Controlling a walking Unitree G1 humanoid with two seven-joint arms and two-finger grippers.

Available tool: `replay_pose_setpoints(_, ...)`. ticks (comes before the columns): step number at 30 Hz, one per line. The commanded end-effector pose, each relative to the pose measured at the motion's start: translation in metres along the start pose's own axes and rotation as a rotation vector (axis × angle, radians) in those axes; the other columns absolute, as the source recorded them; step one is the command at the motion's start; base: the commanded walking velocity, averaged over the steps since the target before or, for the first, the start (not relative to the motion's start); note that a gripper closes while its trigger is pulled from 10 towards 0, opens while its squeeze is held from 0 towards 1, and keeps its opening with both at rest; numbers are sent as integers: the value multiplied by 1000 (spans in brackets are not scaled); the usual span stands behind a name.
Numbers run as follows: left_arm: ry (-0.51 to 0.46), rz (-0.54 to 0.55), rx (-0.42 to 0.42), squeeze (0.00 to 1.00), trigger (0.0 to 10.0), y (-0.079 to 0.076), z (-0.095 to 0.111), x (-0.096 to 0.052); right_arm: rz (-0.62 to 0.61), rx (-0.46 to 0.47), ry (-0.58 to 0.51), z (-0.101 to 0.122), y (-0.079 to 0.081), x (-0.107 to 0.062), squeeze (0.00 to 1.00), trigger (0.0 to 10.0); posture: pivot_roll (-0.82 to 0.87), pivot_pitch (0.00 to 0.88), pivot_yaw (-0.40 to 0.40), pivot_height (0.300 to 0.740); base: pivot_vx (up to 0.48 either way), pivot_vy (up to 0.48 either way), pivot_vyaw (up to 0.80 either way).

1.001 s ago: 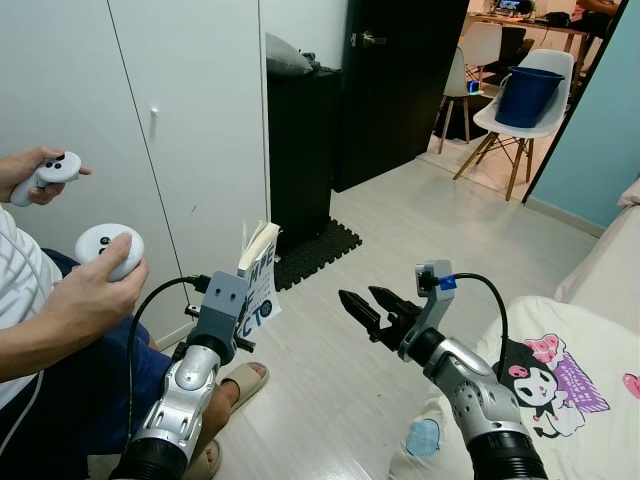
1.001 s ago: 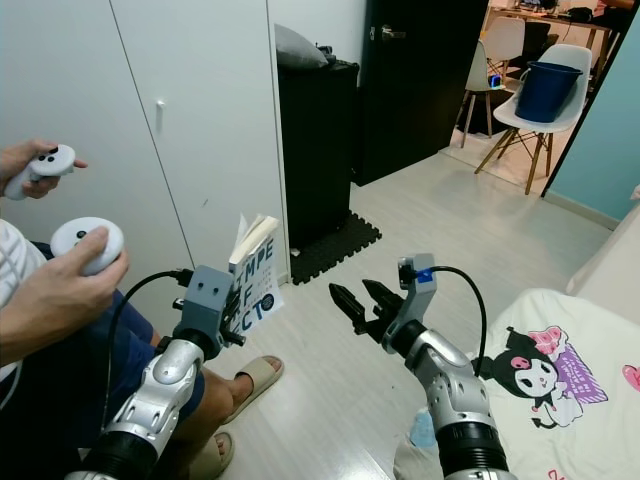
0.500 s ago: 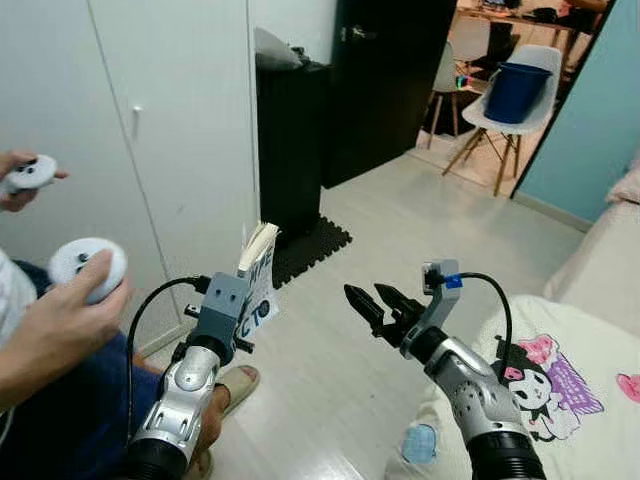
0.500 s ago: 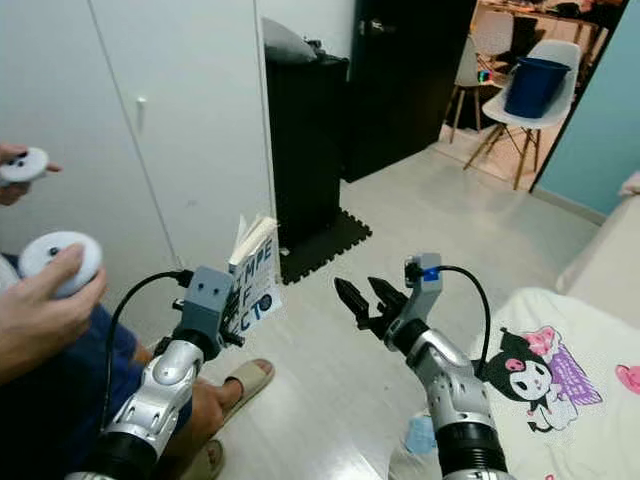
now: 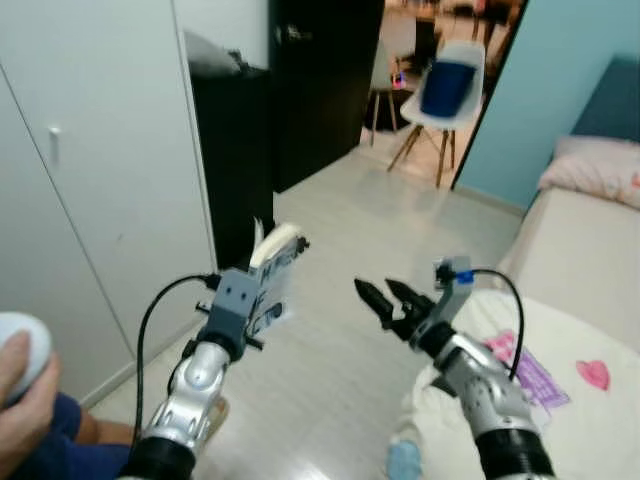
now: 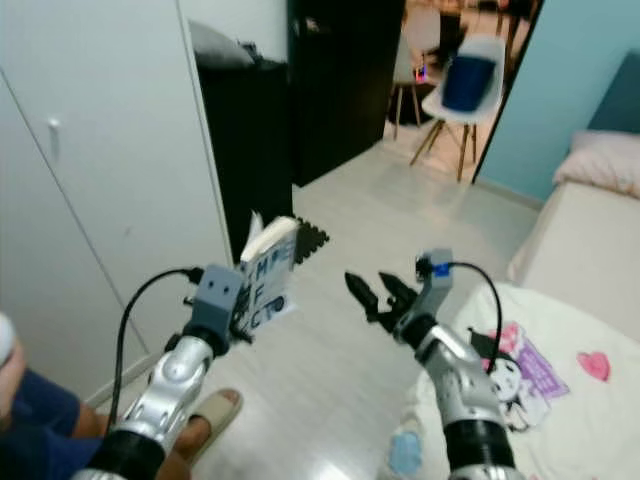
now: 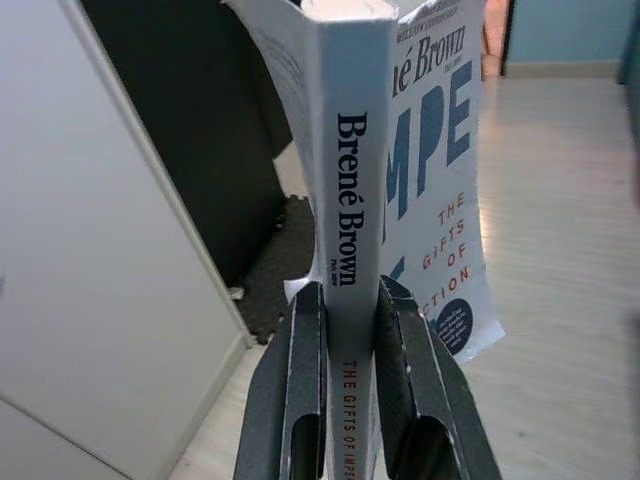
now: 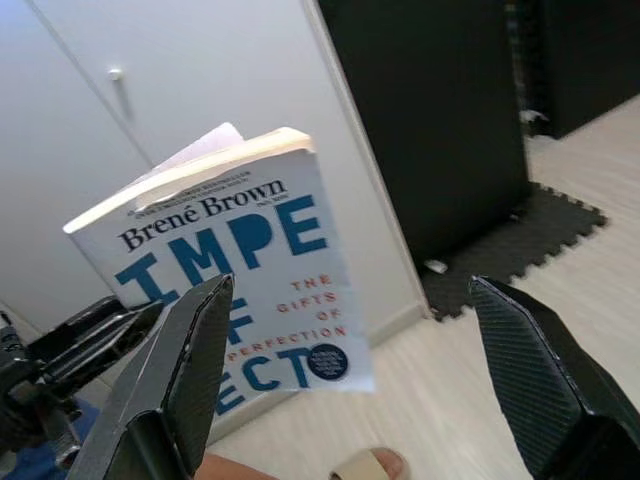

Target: Clean up the room

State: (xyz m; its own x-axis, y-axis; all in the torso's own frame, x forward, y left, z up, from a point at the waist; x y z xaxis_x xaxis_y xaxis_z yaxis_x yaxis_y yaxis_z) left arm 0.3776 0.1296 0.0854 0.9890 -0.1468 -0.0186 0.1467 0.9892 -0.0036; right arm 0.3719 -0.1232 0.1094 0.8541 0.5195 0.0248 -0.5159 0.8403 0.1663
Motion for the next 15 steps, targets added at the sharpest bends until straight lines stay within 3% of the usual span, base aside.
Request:
replay_pose_setpoints(1,-26,10,10,0,10000,4,6,1,15,11,-1,-1,5,1,0,10000,0,0,-80,740,285,0,0)
replay_pose_setpoints(15,-25,17,13,0,10000,6,6,0,12,14,0,-1,6,2,0,10000,3,0,-79,740,285,0,-588)
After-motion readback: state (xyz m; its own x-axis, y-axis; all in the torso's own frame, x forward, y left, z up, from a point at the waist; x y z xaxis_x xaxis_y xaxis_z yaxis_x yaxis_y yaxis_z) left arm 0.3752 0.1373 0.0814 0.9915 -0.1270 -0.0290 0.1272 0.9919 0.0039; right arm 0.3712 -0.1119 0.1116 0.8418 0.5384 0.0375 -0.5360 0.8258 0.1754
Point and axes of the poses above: a point about 5 cm out from each wrist's last joint towards the gripper, its own x axis pointing out of the wrist towards the gripper, its own z axis along the axis of the wrist's last joint, y = z × x, the point moved 6 cm from there along x, pointing out of the wrist towards the gripper, and after that the axes turned 15 degrees about -x, right-handed, at the moved point
